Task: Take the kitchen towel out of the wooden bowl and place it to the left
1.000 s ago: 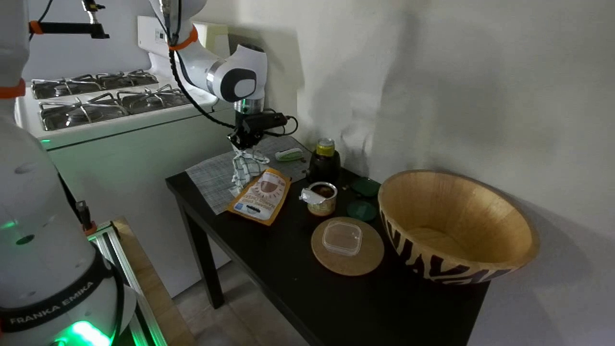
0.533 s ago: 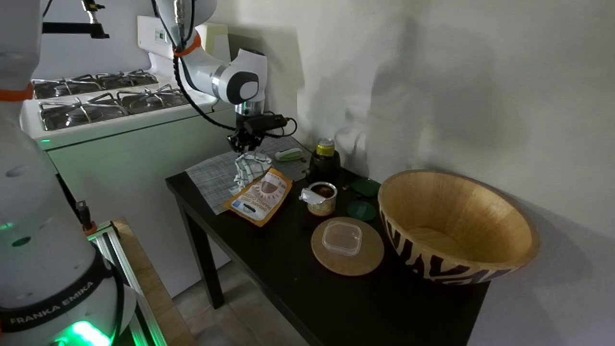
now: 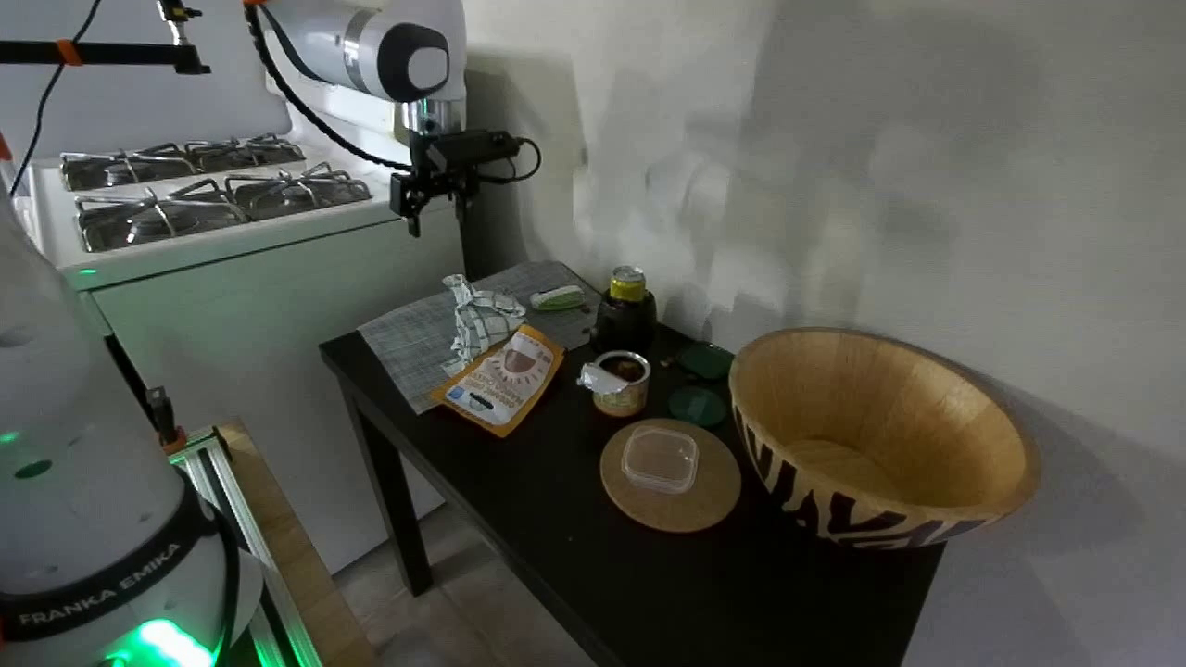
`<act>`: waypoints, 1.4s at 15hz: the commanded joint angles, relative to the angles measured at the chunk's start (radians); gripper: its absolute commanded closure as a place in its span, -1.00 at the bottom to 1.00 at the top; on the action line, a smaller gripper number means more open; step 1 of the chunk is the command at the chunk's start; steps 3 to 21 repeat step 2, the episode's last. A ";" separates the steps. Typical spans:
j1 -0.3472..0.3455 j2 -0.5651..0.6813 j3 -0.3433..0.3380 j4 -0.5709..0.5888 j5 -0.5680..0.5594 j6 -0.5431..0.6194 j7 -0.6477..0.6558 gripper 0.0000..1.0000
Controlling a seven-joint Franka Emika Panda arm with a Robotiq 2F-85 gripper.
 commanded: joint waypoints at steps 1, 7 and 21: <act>0.008 -0.255 -0.073 -0.143 0.025 -0.005 -0.002 -1.00; 0.039 -0.114 -0.075 -0.046 0.000 -0.001 0.005 -1.00; 0.039 -0.114 -0.075 -0.046 0.000 -0.001 0.005 -1.00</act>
